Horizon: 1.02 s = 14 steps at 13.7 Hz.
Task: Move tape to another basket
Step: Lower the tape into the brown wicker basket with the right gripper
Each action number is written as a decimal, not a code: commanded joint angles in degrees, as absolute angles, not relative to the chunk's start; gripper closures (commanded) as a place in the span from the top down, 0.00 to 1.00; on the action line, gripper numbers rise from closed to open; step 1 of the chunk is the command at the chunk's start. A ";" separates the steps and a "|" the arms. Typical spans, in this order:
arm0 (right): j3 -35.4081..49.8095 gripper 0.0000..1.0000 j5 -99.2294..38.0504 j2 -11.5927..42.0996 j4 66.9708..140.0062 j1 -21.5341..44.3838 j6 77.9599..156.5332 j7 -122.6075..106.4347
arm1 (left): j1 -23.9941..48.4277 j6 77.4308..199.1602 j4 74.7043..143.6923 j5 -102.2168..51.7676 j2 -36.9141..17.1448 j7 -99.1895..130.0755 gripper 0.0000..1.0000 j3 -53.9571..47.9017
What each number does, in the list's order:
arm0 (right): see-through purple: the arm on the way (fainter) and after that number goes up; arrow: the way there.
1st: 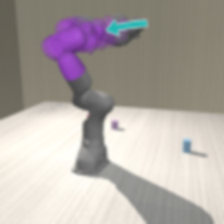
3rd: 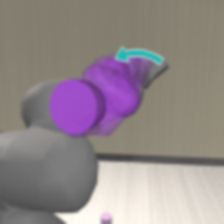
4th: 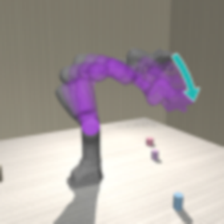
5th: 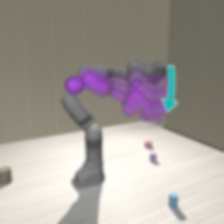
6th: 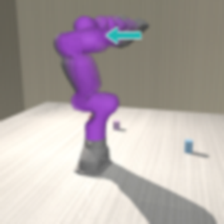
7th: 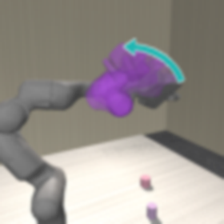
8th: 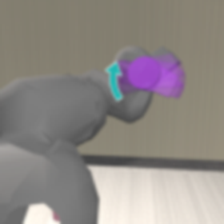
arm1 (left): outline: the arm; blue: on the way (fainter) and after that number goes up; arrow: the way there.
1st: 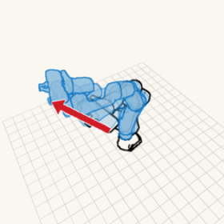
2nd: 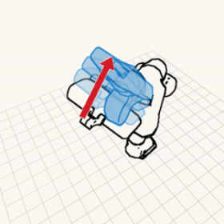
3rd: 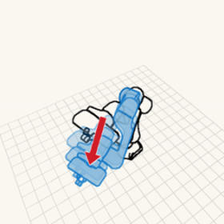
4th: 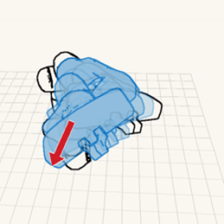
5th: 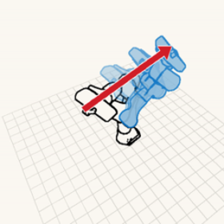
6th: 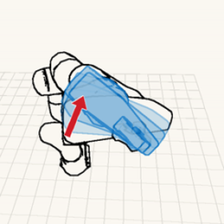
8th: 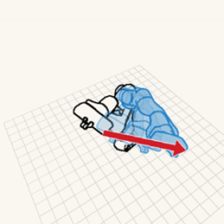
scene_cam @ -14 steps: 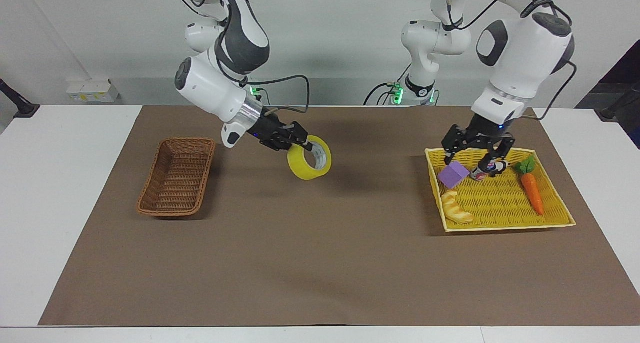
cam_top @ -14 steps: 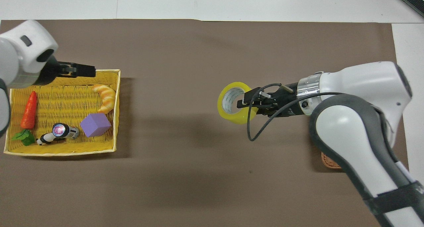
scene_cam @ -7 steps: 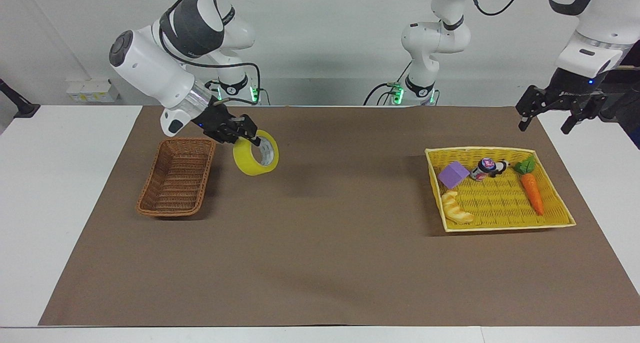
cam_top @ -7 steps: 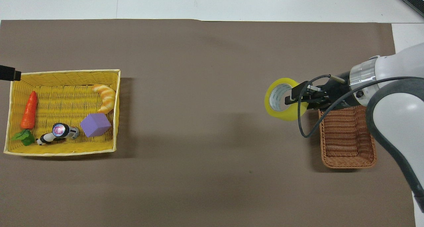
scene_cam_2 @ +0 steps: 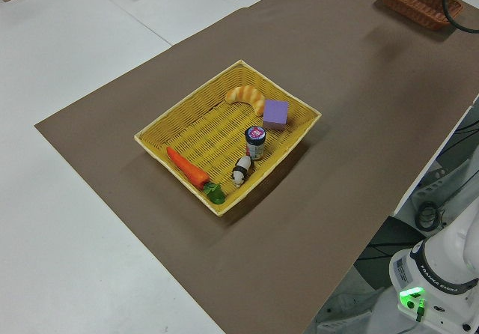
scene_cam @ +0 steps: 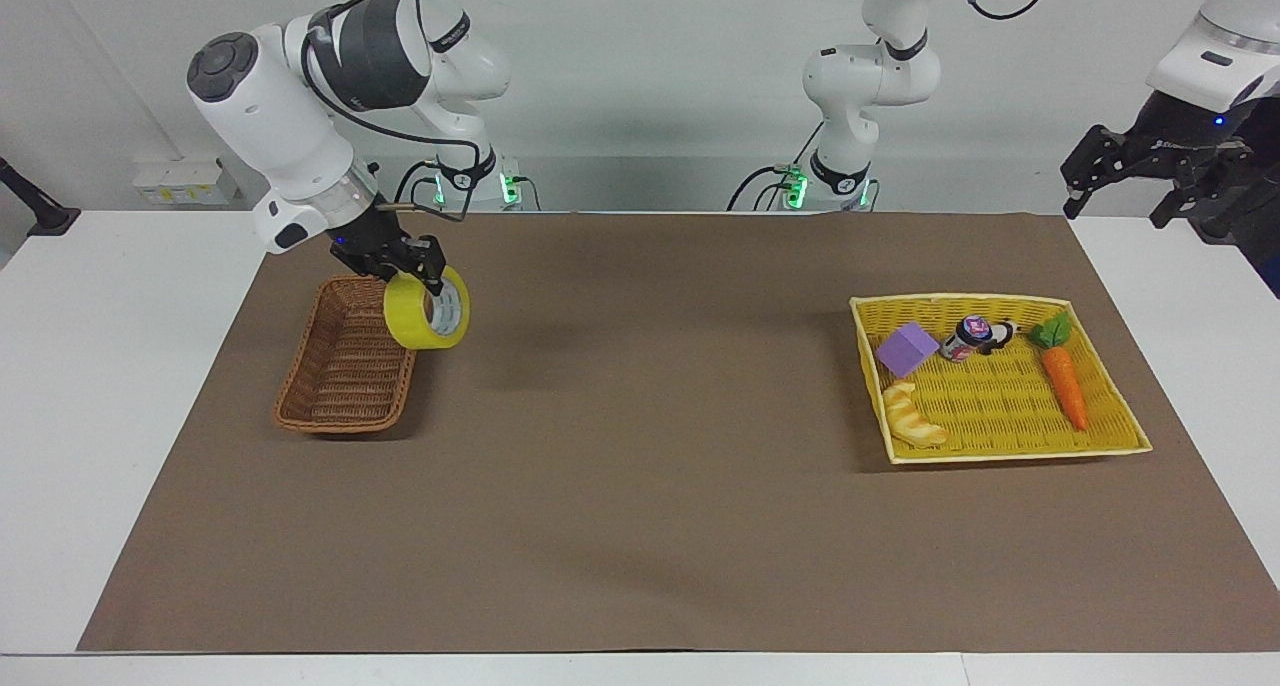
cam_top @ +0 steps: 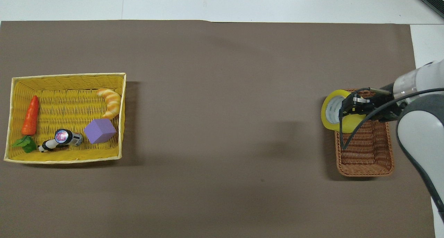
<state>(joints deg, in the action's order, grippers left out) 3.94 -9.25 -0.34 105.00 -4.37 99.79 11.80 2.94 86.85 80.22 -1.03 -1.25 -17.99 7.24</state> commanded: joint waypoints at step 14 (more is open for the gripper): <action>4.75 0.00 4.92 -3.43 124.36 -14.93 109.25 -0.95 | 3.08 82.44 83.50 -0.44 3.16 -14.94 1.00 6.50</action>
<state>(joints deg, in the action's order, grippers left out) 3.97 3.80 -2.97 123.29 -12.58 108.22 2.66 2.92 82.49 81.74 -1.03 1.59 -15.76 6.70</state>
